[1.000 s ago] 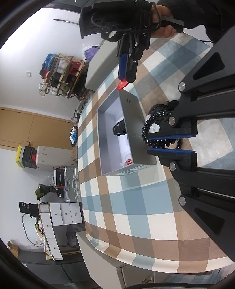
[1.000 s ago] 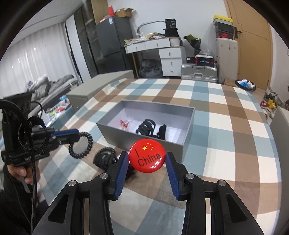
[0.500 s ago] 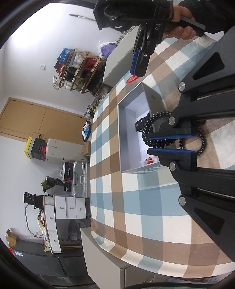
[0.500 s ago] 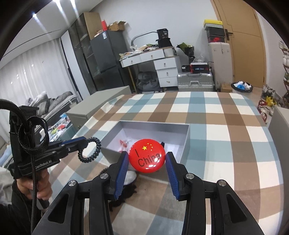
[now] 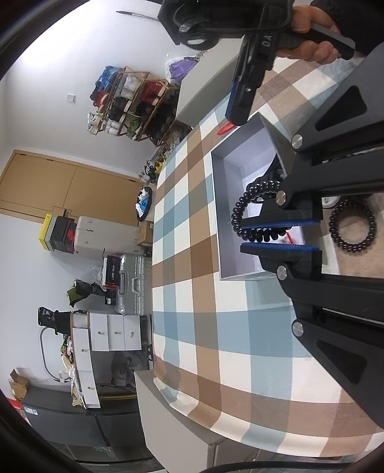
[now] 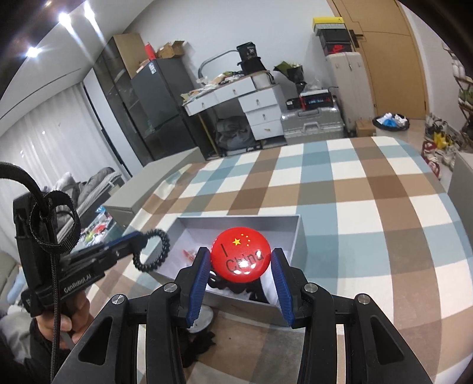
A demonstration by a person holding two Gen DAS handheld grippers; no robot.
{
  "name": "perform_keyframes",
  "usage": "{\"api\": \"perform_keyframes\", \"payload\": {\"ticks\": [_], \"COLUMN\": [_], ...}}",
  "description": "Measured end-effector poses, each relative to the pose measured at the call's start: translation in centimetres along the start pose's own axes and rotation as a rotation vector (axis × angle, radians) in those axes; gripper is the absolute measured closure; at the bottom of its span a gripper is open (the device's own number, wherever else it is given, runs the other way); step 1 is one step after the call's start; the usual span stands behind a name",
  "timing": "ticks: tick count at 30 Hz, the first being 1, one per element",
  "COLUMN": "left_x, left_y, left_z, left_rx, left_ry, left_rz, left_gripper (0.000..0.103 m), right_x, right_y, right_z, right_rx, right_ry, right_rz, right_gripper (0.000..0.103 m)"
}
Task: Organize jewelry
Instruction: 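Carry both held items over the grey box and open both grippers, then withdraw both open grippers from the box toward the remaining items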
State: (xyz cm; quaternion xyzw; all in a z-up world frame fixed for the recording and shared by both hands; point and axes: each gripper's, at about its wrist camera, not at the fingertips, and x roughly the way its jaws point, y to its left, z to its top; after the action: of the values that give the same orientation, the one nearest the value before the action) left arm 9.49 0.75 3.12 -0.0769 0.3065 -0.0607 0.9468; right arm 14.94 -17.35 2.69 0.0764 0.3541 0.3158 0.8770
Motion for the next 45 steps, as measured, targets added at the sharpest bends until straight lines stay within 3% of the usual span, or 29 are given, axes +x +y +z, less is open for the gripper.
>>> {"api": "perform_keyframes", "payload": {"ticks": [17,27,29,32,34,36,40,43,45], "left_x": [2.9,3.0,2.7,2.0,1.2,-0.1,-1.9,-2.7,-3.0], "left_y": [-0.6,-0.7,-0.9,-1.3,-1.3,-1.3,-1.1,-1.0,-0.8], "left_z": [0.0,0.1,0.1,0.0,-0.2,-0.6,-1.4,-2.1,-2.6], "left_rx": [0.02,0.007,0.012,0.028,0.03,0.017,0.012,0.02,0.023], "left_ry": [0.046,0.068,0.066,0.064,0.064,0.052,0.028,0.019,0.006], "left_rz": [0.048,0.022,0.019,0.024,0.015,-0.001,0.004,0.031,0.049], "left_gripper": [0.098,0.097,0.09,0.075,0.047,0.028,0.017,0.001,0.001], "right_x": [1.0,1.2,0.9,0.2,-0.4,-1.1,-2.1,-2.7,-2.8], "right_y": [-0.5,0.0,0.0,0.2,0.5,1.0,1.8,2.2,2.5], "right_z": [-0.1,-0.1,-0.1,-0.1,-0.1,-0.2,-0.6,-1.1,-1.4], "right_rx": [0.03,0.008,0.009,-0.003,-0.018,-0.036,-0.056,-0.074,-0.086], "right_ry": [0.019,0.035,0.035,0.025,0.021,0.015,0.011,0.016,0.024], "right_rz": [0.016,0.008,0.004,-0.002,-0.009,-0.028,-0.07,-0.1,-0.122], "right_gripper": [0.062,0.06,0.059,0.044,0.033,0.022,0.0,0.0,0.0]}}
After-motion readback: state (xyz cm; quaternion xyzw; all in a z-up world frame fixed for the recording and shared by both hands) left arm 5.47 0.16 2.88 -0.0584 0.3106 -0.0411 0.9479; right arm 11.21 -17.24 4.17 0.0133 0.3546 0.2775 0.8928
